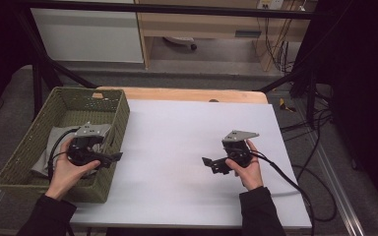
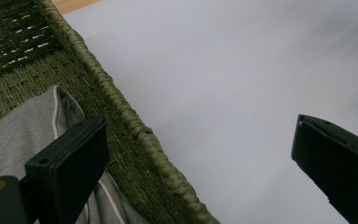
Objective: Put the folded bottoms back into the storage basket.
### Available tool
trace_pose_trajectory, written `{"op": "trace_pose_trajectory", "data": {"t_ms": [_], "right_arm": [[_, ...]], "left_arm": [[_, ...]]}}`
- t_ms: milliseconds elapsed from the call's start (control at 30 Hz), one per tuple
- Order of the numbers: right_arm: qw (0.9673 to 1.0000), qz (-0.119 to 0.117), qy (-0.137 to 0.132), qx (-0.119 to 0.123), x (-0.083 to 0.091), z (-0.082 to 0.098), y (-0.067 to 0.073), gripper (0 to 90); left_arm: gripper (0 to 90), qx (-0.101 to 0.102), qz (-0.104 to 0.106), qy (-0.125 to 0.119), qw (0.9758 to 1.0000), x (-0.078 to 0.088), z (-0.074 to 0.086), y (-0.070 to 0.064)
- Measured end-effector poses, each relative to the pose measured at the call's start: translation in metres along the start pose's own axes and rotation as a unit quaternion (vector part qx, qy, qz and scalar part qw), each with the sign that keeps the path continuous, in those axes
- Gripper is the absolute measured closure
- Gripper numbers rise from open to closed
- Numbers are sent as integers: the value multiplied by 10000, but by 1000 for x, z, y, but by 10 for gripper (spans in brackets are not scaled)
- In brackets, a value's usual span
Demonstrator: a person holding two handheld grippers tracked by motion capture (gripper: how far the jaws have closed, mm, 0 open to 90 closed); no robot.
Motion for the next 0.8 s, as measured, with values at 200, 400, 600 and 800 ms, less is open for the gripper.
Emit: {"op": "trace_pose_trajectory", "data": {"t_ms": [200,400,600,800], "right_arm": [[9998,92,-91,-162,15,11,-21,7],[9995,149,-156,-231,25,20,-34,6],[9994,162,-157,-264,30,27,-42,6],[9992,185,-168,-304,31,29,-45,6]], "left_arm": [[37,-29,-6,-1,10000,-1,-1,-2],[35,-23,-4,5,10000,-1,1,-2],[34,-41,3,29,10000,-1,1,-2],[33,-70,21,38,10000,0,1,-3]]}}
Point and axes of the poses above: each handheld gripper's, and its own axes: x roughly backward along the jaws, z roughly out of its underside, y roughly to its left, the point moved 4 cm from there along -x, roughly forward along the jaws, and after that the axes turned 12 degrees about -x, right-handed, at the moved point
